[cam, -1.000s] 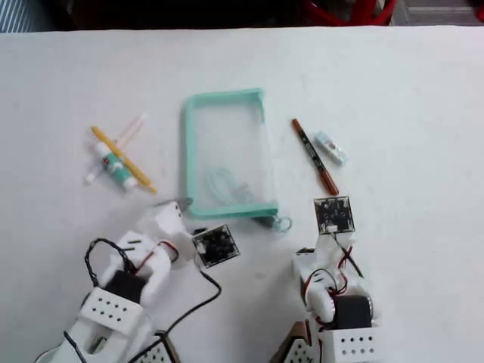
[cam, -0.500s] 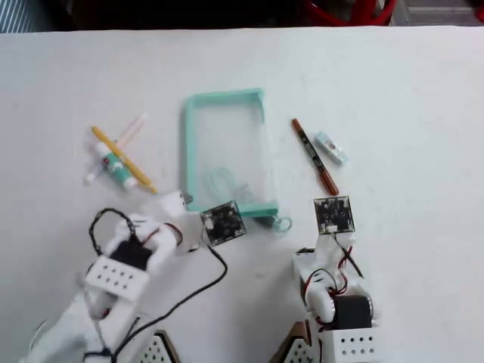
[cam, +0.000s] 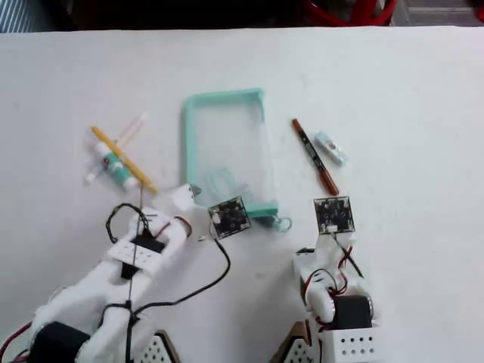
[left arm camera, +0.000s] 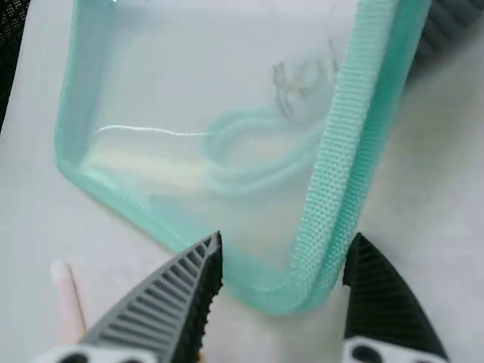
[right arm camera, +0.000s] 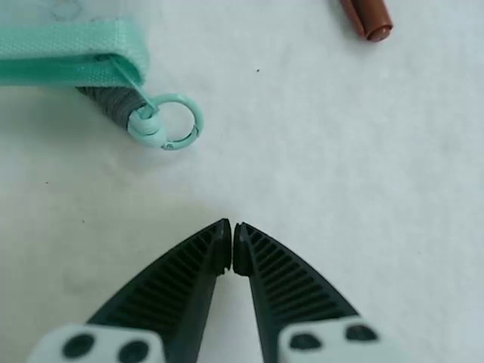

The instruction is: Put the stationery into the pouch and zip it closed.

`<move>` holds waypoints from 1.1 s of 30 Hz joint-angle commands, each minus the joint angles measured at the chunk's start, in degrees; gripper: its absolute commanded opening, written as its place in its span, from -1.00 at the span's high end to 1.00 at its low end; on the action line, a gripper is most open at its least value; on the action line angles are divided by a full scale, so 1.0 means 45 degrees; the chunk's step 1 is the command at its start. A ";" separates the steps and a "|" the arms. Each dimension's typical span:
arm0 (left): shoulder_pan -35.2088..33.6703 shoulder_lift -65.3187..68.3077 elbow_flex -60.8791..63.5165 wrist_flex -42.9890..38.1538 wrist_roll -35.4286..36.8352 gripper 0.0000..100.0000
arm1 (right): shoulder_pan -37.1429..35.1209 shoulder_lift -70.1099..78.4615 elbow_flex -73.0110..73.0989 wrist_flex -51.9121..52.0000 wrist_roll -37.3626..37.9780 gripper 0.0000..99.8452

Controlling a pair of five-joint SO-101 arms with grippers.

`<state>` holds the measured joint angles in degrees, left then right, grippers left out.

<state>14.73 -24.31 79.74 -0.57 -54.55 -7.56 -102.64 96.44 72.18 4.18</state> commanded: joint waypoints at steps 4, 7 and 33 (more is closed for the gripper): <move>0.0088 0.1338 -0.0547 -0.3380 0.0098 0.51 | -0.0010 -0.0107 0.0098 0.0068 0.0156 0.95; 0.0088 0.1944 -0.0547 -0.4571 0.0703 0.54 | -0.0010 -0.0107 0.0098 0.0068 0.0156 0.95; 0.1280 0.5245 0.0449 -1.4750 -0.1582 0.95 | 0.0010 -0.0127 0.0098 -0.0342 0.0156 0.95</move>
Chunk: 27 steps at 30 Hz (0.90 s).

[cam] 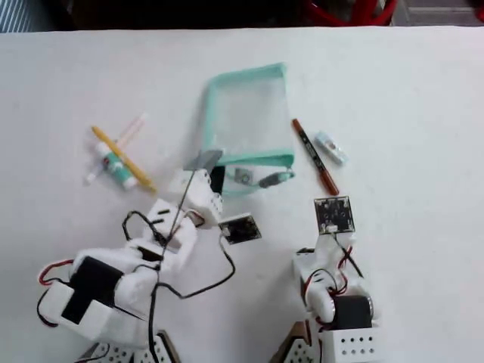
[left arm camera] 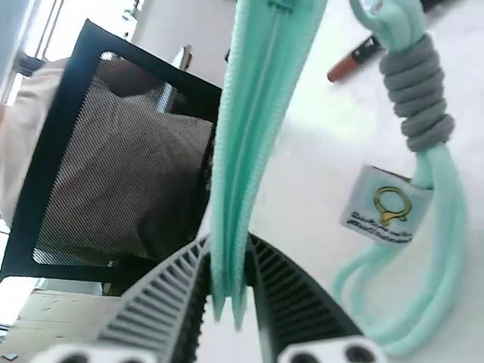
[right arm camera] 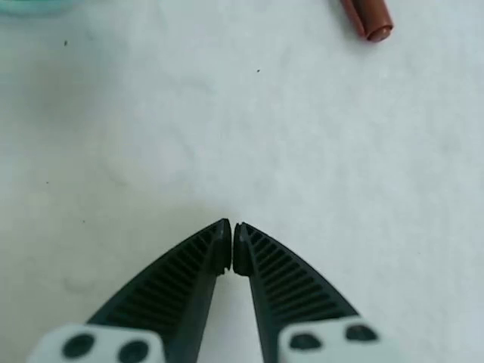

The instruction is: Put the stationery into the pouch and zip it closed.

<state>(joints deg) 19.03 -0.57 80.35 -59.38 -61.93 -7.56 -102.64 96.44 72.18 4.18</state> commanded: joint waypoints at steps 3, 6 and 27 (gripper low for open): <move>0.0518 -0.0029 0.1211 -0.4005 0.0078 0.95 | 0.0283 -0.0127 0.0098 -0.1026 0.0156 0.95; 0.0615 -0.0029 0.2071 -0.6193 0.0098 0.95 | 0.0928 -0.0127 0.0098 -0.1280 0.0156 0.95; -0.0596 -0.7707 0.1348 0.3165 0.1661 0.95 | 0.1729 -0.0127 0.0098 -0.1807 0.0137 0.95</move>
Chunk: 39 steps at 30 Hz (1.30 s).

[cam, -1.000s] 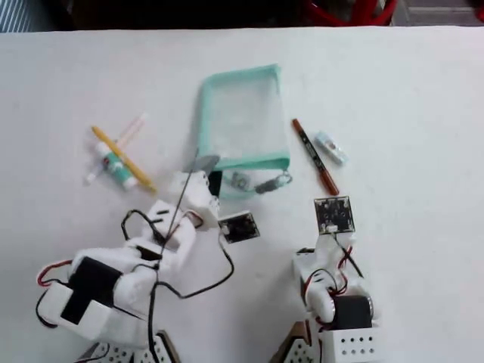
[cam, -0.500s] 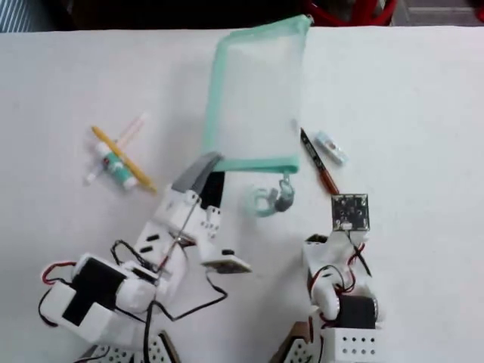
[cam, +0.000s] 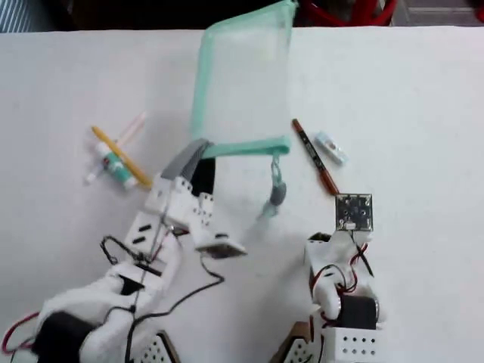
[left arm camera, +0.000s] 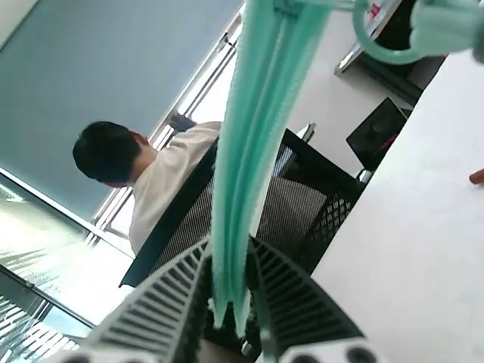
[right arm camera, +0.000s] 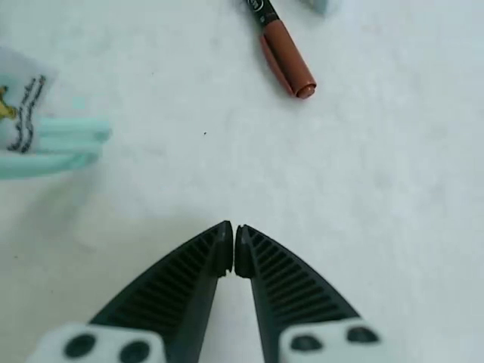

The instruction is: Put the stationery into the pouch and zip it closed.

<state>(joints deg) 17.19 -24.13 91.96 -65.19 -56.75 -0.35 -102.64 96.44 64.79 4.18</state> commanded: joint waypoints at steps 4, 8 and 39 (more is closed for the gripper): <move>-0.0068 -0.6085 -0.2442 1.0237 0.1231 0.95 | 0.0127 -0.0127 0.0098 -0.0166 0.0137 0.95; -0.0049 -0.9133 -0.3731 1.4847 0.1270 0.95 | 0.0127 -0.0127 0.0098 -0.0166 0.0137 0.95; 0.2569 0.1416 -2.5143 3.7236 0.6564 0.95 | 0.0147 -0.0107 0.0098 -0.0127 0.0137 0.95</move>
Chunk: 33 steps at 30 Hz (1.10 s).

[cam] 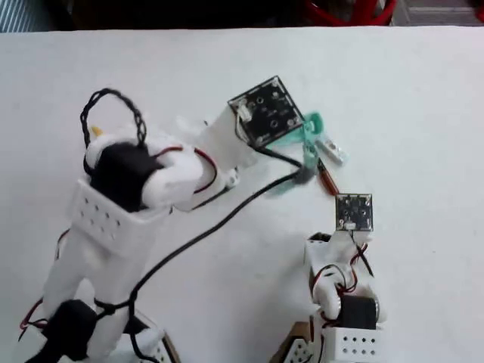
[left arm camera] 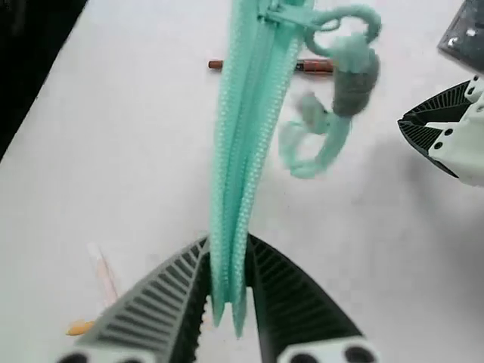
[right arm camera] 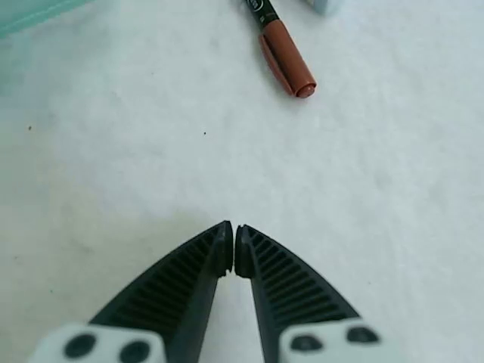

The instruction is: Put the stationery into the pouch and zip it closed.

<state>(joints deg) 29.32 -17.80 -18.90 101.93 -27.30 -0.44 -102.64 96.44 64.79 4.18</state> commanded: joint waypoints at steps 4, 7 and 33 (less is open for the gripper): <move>-0.0127 0.0068 0.0313 0.0078 0.0000 0.95 | 0.0166 -0.0107 0.0098 -0.0127 0.0137 0.95; -0.0127 0.0068 0.1016 0.0020 0.0039 0.95 | 0.0166 -0.0107 0.0098 -0.0127 0.0137 0.95; -0.0440 0.1963 -0.0821 -0.0176 0.3243 0.95 | 0.1885 -0.0127 0.0098 -0.0576 0.0137 0.95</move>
<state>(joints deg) 28.18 -9.98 -22.07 101.49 -12.79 7.21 -102.64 96.44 63.38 4.18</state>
